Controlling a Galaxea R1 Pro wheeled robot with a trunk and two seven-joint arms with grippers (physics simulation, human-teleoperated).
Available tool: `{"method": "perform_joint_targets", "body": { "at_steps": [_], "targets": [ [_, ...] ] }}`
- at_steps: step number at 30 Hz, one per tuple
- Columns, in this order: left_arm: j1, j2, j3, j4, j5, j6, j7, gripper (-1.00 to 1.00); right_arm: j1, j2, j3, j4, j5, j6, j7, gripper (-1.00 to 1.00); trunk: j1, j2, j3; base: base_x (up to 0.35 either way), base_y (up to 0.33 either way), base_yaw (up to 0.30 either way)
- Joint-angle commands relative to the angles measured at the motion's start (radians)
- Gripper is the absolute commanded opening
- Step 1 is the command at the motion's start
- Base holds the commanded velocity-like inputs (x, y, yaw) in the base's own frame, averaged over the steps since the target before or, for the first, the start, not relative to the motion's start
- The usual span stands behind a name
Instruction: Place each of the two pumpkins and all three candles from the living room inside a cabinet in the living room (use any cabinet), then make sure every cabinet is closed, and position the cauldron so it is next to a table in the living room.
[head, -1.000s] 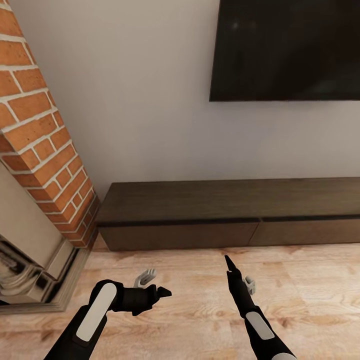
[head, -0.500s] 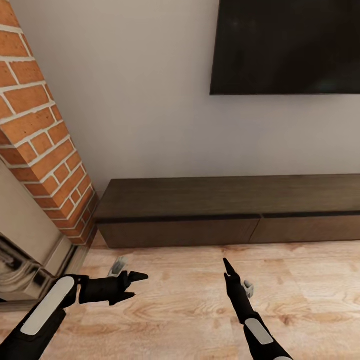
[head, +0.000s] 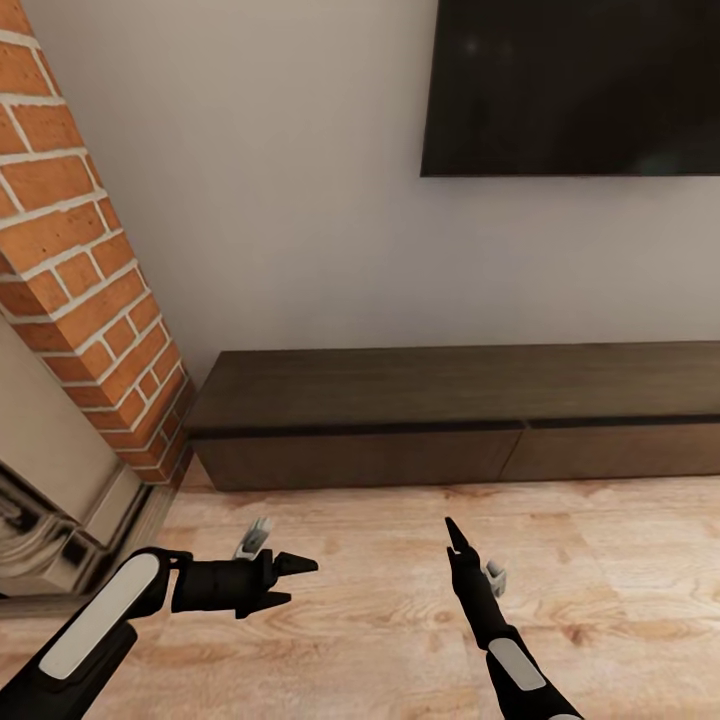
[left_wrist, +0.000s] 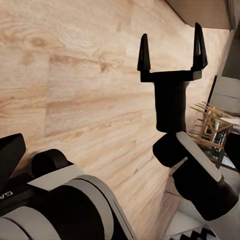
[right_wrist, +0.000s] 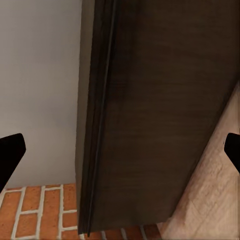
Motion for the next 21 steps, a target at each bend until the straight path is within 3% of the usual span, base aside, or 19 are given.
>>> {"method": "perform_joint_targets", "body": {
  "at_steps": [1,9,14,21],
  "targets": [
    [-0.001,0.000,-0.002,-0.001,0.011,0.000,0.010,1.00,-0.001,0.000,0.000,0.001,-0.007,0.001,0.004,1.00,0.004,-0.008,-0.004,0.000,0.000,0.000],
    [-0.001,0.001,-0.005,-0.002,0.090,-0.001,0.008,1.00,-0.001,-0.004,0.000,0.001,-0.007,0.001,0.005,1.00,0.034,-0.064,-0.029,0.000,0.000,0.000],
    [-0.001,0.001,-0.005,-0.002,0.100,0.000,0.008,1.00,-0.001,-0.002,0.002,0.001,-0.007,0.001,0.014,1.00,0.034,-0.064,-0.029,0.000,0.000,0.000],
    [0.001,0.001,-0.006,0.004,0.100,-0.004,0.006,1.00,-0.001,0.000,0.003,0.001,-0.005,0.002,0.110,1.00,0.034,-0.064,-0.029,0.002,0.000,0.000]
  ]
}}
